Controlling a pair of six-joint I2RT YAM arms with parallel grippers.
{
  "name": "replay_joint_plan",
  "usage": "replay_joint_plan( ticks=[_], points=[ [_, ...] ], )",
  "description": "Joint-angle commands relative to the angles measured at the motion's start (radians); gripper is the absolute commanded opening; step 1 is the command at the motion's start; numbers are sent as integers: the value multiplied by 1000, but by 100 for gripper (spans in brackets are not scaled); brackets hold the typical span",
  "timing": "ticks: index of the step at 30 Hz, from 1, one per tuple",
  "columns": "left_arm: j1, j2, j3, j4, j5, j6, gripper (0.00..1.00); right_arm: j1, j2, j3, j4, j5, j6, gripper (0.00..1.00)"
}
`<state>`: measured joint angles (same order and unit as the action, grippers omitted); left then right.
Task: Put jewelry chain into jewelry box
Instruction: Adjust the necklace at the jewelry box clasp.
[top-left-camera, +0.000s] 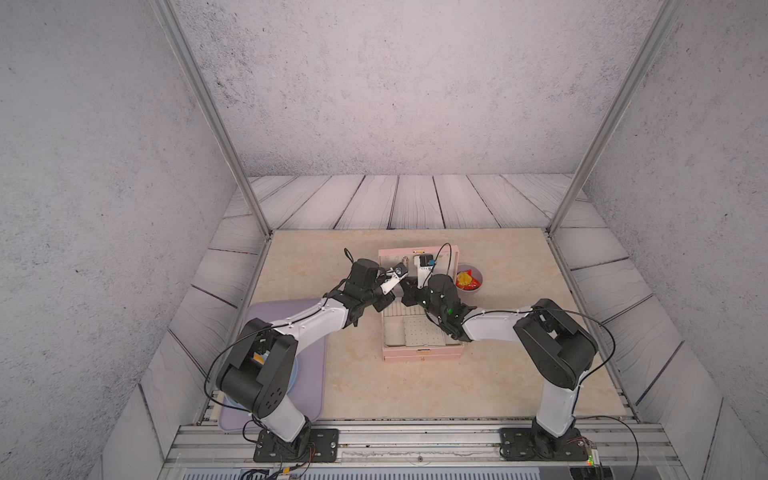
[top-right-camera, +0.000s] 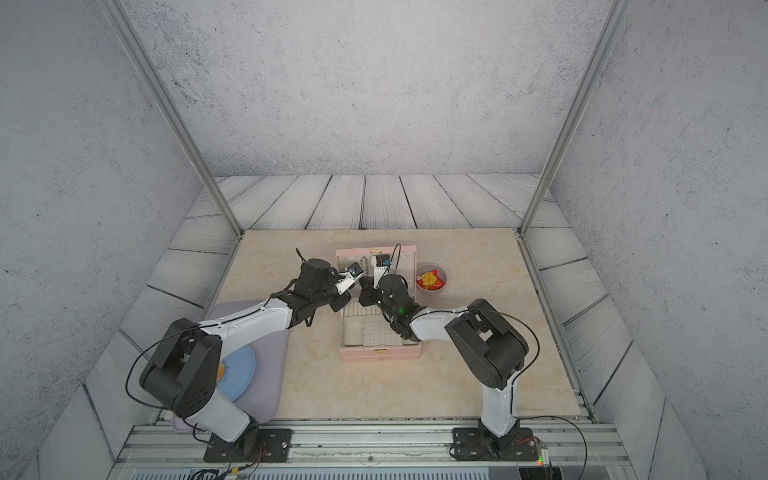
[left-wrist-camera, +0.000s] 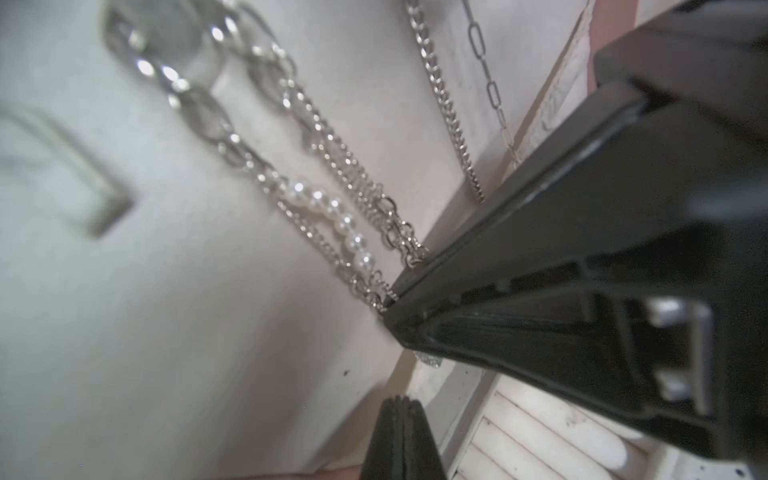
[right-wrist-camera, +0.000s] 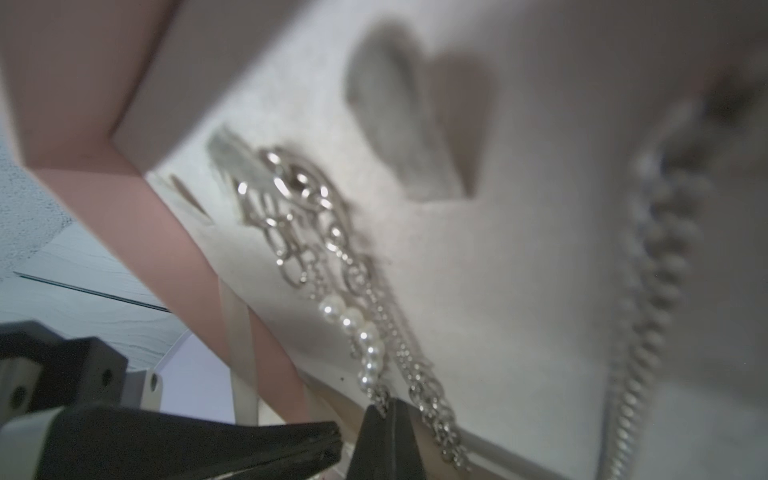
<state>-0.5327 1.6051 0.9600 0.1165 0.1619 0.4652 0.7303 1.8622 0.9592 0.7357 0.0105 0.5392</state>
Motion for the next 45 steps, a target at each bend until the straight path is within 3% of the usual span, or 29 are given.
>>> replay_joint_plan(
  ticks=[1,20,45],
  points=[
    [2,-6,-4,-15,9,-13,0,-2,-16,-20,10,25,-7,0],
    [2,5,8,28,-46,-73,0,1,-78,-118,29,-16,1,0],
    [2,10,18,38,-30,-112,0,8,-28,-76,13,-31,-4,0]
  ],
)
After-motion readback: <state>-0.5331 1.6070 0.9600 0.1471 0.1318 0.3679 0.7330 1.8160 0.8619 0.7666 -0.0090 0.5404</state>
